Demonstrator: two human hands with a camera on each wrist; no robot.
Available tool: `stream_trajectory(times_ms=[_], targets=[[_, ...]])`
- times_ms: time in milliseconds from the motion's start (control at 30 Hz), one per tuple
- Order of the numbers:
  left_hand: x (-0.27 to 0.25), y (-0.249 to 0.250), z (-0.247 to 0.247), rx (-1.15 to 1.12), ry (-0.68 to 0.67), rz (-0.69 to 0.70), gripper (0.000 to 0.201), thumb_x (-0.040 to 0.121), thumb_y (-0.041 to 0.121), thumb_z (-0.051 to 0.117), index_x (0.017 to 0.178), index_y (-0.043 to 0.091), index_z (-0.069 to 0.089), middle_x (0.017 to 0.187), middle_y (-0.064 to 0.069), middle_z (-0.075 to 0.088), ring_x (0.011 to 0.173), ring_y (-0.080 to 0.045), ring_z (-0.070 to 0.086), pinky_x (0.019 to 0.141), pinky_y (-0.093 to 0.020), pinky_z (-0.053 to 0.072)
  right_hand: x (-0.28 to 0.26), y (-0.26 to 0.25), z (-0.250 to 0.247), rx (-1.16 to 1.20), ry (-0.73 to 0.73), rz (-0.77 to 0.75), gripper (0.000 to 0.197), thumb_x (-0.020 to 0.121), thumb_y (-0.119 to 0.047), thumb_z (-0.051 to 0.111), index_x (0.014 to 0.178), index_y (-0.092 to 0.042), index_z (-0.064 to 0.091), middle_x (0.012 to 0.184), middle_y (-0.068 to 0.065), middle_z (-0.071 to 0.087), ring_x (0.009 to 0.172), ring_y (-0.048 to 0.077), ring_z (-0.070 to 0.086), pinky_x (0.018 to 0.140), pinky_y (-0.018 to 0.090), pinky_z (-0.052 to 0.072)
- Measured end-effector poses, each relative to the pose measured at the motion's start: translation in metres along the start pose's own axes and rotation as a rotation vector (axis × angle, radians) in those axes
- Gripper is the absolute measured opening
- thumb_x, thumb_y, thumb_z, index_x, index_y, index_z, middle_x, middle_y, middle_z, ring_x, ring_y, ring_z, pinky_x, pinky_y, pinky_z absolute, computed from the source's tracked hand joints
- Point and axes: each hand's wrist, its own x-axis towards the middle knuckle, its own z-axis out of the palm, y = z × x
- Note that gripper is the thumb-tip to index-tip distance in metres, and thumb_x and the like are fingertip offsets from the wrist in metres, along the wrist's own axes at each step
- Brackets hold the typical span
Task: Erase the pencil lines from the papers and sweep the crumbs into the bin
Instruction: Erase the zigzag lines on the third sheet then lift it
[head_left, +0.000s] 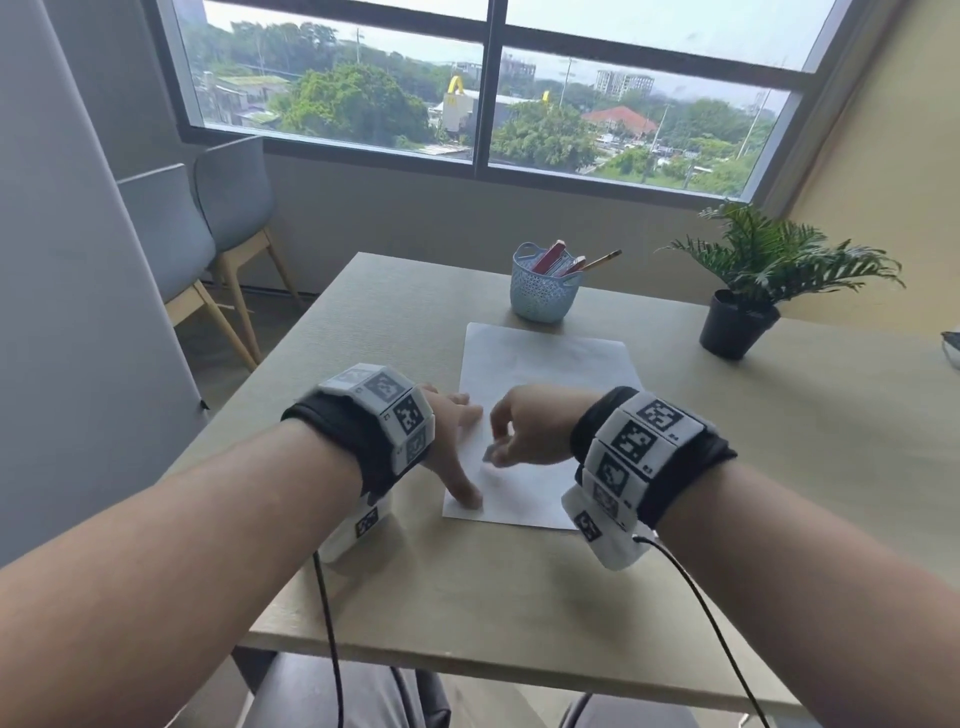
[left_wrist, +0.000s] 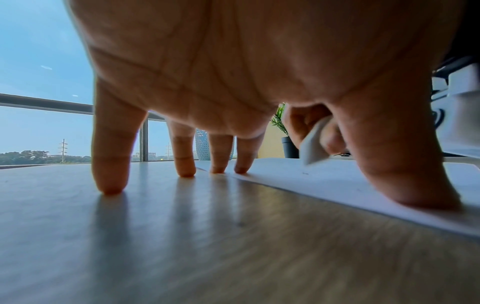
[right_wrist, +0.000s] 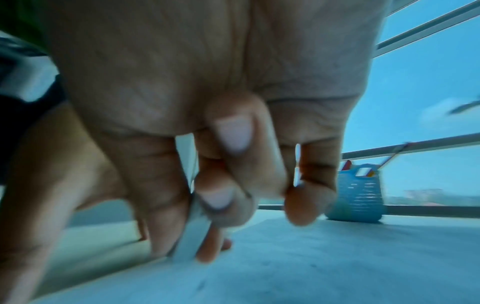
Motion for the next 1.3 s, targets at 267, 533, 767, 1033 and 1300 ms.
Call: stream_trajectory(times_ms=[267,533,767,1033,1300], targets=[[-0.001,-0.016,-0.013,-0.347,0.072,-0.004,0.075,0.087,0.053,0.059,0.149,0.024,0.029,0.15,0.004,0.035,0.134,-0.016,0.038,0.104,-0.027,0.031,-0.022,0.054,0.012,0.139,-0.06,0.202,0.026,0.094,-0.037,0.056,0.102,-0.013,0.059,0.068,-0.003,0.055,0.051,0.014,0.055,0.058,0.026,0.047],[0.024,-0.017,-0.034,-0.885,0.164,-0.268,0.039,0.098,0.027,0.053,0.122,-0.003,0.053,0.094,-0.011,0.06,0.063,-0.02,0.056,0.034,-0.018,0.042,-0.03,0.045,0.017,0.194,-0.112,0.129,0.012,0.096,-0.034,0.052,0.099,-0.022,0.05,0.069,-0.006,0.056,0.052,0.015,0.06,0.073,0.029,0.054],[0.032,-0.007,-0.042,-1.093,0.106,-0.325,0.027,0.093,0.026,0.061,0.092,-0.001,0.057,0.077,-0.012,0.052,0.067,-0.024,0.051,0.052,-0.026,0.036,-0.031,0.041,0.017,0.217,-0.152,0.149,0.021,0.098,-0.022,0.047,0.118,-0.019,0.052,0.074,0.0,0.058,0.051,0.015,0.058,0.054,0.022,0.045],[0.029,0.016,-0.057,-0.66,0.452,-0.102,0.011,0.087,0.026,0.059,0.092,0.017,0.062,0.084,0.0,0.056,0.076,-0.016,0.052,0.049,-0.014,0.034,-0.035,0.045,0.017,0.321,-0.135,0.147,0.028,0.098,-0.025,0.05,0.123,-0.014,0.05,0.086,0.008,0.059,0.052,0.018,0.054,0.053,0.023,0.045],[-0.003,-0.019,-0.07,-1.152,0.906,0.217,0.026,0.098,0.005,0.046,0.089,0.023,0.064,0.091,-0.002,0.072,0.073,-0.017,0.059,0.063,-0.022,0.045,-0.058,0.09,-0.008,0.582,0.541,0.183,0.031,0.086,-0.056,0.059,0.088,-0.025,0.061,0.101,0.003,0.061,0.086,0.016,0.057,0.072,0.027,0.045]])
